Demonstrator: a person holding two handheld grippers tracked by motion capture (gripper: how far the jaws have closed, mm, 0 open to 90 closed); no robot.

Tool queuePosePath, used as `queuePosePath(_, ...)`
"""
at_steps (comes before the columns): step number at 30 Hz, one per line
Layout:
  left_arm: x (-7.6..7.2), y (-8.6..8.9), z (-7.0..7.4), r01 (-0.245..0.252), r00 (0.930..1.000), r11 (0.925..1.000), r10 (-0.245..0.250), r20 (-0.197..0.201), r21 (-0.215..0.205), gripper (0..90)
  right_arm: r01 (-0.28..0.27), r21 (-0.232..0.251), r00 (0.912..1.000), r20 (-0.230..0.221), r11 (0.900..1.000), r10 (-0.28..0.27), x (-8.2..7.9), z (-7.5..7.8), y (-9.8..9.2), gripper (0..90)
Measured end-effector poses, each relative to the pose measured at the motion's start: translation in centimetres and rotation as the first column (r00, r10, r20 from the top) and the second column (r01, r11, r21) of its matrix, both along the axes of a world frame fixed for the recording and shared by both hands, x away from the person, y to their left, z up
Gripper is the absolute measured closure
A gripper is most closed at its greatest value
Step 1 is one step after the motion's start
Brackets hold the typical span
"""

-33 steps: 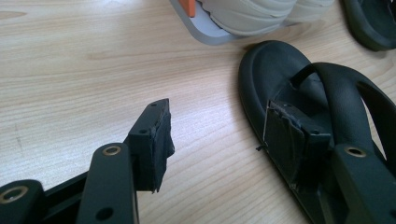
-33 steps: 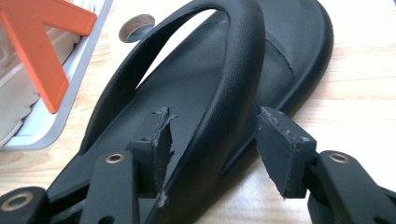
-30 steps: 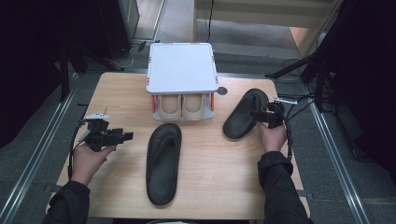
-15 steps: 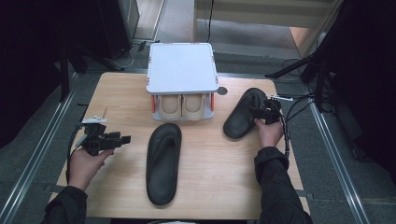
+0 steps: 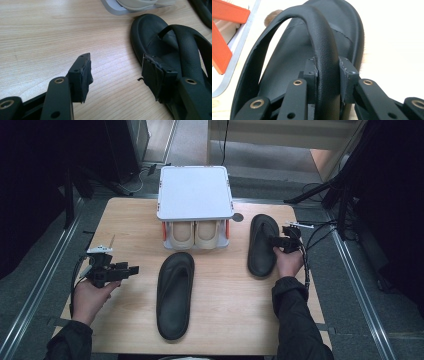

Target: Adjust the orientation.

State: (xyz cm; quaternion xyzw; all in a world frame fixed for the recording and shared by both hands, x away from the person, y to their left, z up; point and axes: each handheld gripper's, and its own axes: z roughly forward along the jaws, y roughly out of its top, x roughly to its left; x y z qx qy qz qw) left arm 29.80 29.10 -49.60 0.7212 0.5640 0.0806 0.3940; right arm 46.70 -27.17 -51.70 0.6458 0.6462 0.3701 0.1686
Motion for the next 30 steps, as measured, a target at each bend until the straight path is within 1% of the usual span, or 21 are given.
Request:
queuePosePath(7,0.0,-0.1,0.0,0.001,1.0,1.0,-0.001,0.001,0.003,41.4,0.009,0.015,1.0,-0.003,1.0,-0.009,0.0,0.2,-0.1,72.7)
queuePosePath(11,0.0,-0.1,0.0,0.002,1.0,1.0,-0.002,-0.001,0.004,41.4,0.007,0.017,1.0,0.006,1.0,-0.007,-0.2,0.7,-0.4,72.8)
queuePosePath(13,0.0,-0.1,0.0,0.003,1.0,1.0,-0.003,-0.004,0.0,41.4,0.011,0.031,0.9999,0.006,0.999,-0.011,-0.3,0.9,-0.7,72.8)
queuePosePath(15,0.1,-0.1,0.0,0.001,1.0,1.0,-0.001,-0.009,0.0,41.1,0.008,0.037,0.9998,0.015,0.999,-0.009,-0.5,1.2,-0.9,72.7)
queuePosePath(21,0.1,-0.3,-0.1,0.007,0.9999,1.0,-0.007,-0.008,0.002,40.1,-0.015,0.039,0.9998,0.016,0.999,0.014,-1.0,2.0,-1.2,72.7)
queuePosePath(26,0.1,-0.4,-0.1,0.011,0.9999,0.9999,-0.011,-0.009,0.004,39.8,-0.043,0.033,0.9991,0.001,0.999,0.043,-1.6,2.4,-0.8,72.5)
queuePosePath(30,0.2,-0.5,0.0,0.016,0.9998,0.9999,-0.016,-0.007,0.002,39.7,-0.066,0.031,0.9978,0.004,0.997,0.065,-2.4,2.6,-0.5,72.5)
